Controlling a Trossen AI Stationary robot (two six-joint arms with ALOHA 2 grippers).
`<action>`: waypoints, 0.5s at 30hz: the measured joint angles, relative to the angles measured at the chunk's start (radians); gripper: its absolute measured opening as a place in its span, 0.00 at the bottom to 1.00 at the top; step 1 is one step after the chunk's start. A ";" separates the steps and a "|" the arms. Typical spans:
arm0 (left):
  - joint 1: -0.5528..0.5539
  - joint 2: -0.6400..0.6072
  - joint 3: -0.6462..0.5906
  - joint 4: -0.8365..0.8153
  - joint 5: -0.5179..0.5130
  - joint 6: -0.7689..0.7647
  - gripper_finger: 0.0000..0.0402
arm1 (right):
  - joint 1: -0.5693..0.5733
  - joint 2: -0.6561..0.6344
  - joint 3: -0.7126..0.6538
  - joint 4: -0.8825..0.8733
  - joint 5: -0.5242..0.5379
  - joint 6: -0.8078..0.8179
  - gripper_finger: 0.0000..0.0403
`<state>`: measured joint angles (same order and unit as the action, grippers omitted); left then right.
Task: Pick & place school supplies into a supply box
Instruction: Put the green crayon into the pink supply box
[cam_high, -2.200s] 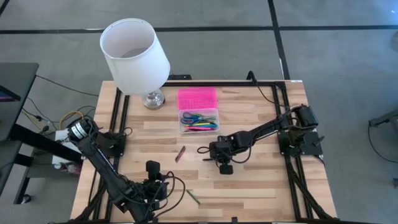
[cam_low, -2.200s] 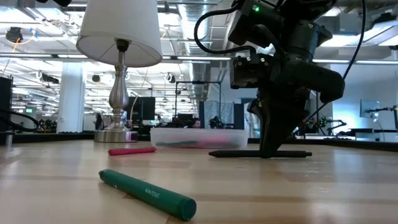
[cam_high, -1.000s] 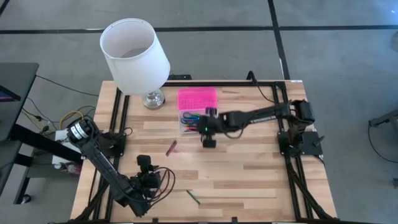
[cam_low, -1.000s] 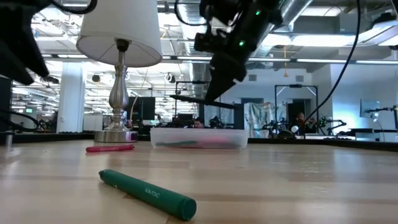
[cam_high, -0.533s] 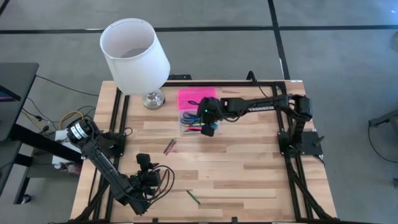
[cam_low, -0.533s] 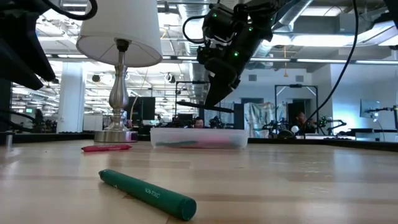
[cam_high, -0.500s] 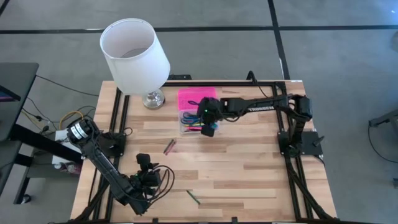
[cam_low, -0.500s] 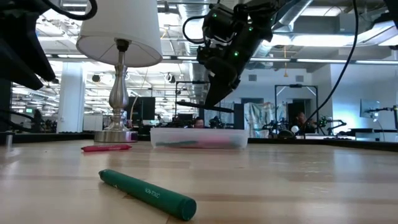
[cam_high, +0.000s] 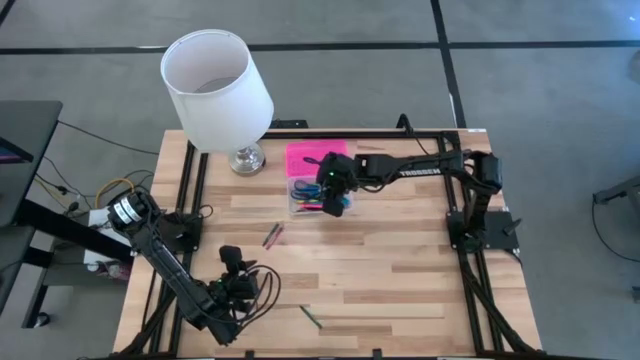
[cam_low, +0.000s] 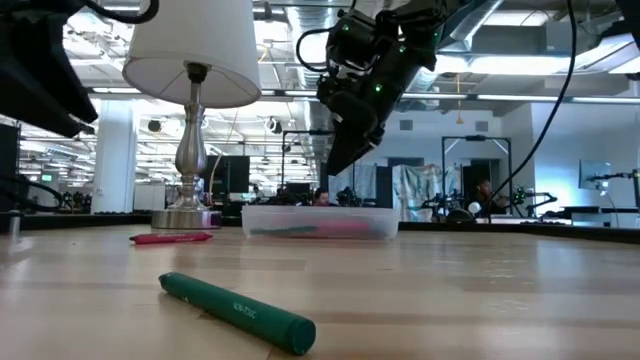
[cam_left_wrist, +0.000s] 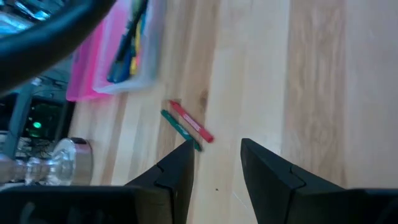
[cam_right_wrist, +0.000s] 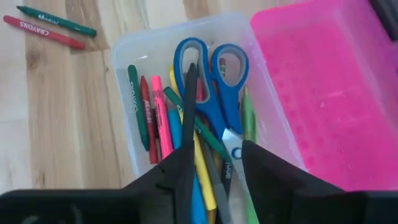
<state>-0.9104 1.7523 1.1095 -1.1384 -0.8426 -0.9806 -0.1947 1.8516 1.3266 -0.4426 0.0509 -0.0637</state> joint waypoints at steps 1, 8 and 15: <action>0.002 0.000 0.000 -0.002 -0.015 0.000 0.32 | 0.007 -0.004 0.000 0.006 0.001 -0.013 0.32; 0.059 0.000 0.000 -0.066 -0.053 -0.064 0.32 | 0.119 -0.057 0.002 0.067 -0.001 -0.139 0.29; 0.139 0.000 0.000 -0.085 -0.061 -0.093 0.32 | 0.254 -0.159 0.000 0.053 -0.001 -0.225 0.25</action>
<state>-0.7710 1.7523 1.1095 -1.2238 -0.9035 -1.0737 0.0591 1.6927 1.3266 -0.3901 0.0498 -0.2889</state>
